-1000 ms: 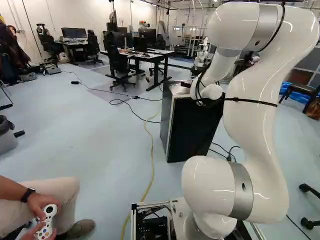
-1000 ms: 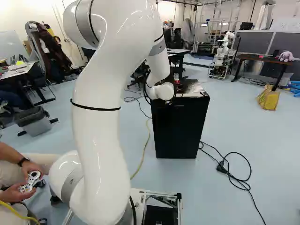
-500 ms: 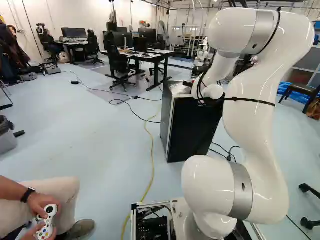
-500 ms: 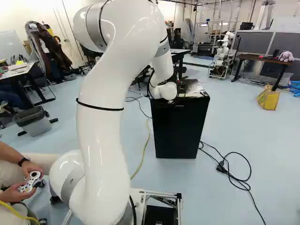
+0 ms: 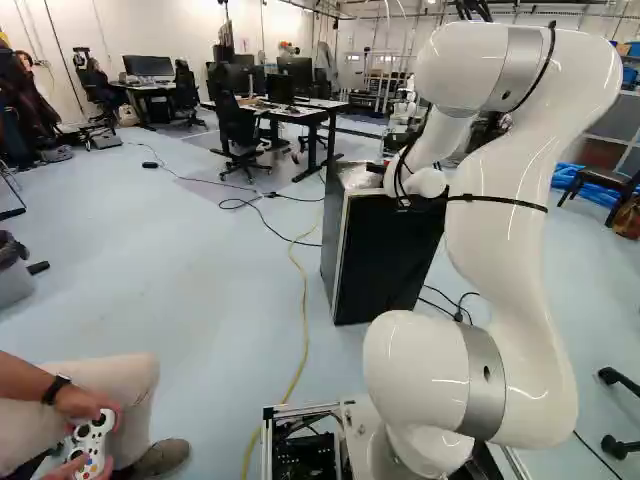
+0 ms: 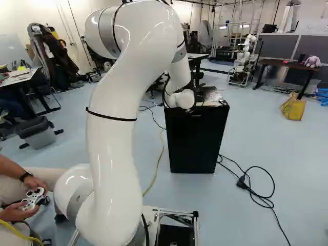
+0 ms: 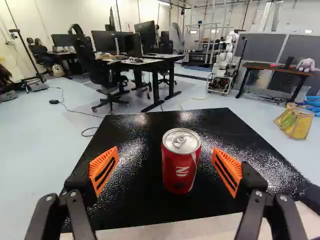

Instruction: Grab a drink from the fridge

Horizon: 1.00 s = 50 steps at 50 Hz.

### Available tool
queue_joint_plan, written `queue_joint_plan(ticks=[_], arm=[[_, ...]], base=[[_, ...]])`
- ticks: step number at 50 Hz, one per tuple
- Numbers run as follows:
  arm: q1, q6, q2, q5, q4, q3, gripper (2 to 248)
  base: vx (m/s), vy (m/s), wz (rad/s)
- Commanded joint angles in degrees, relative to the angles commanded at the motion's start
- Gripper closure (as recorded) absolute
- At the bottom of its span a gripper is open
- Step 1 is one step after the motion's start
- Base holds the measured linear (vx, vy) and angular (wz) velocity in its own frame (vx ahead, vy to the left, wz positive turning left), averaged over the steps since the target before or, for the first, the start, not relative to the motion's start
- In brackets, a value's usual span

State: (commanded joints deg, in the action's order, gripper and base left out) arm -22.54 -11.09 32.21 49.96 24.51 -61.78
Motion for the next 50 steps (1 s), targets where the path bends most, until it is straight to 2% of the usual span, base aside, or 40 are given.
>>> queue_joint_plan(ticks=[11, 45, 50], arm=[[0.02, 0.78, 0.10, 0.00, 0.00, -0.13, 3], [-0.88, 0.80, 1.73, 0.00, 0.00, -2.31, 3], [-0.89, -0.62, 1.73, 0.00, 0.00, -2.32, 3]], base=[[0.000, 0.000, 0.000], [0.000, 0.000, 0.000], [0.000, 0.000, 0.000]])
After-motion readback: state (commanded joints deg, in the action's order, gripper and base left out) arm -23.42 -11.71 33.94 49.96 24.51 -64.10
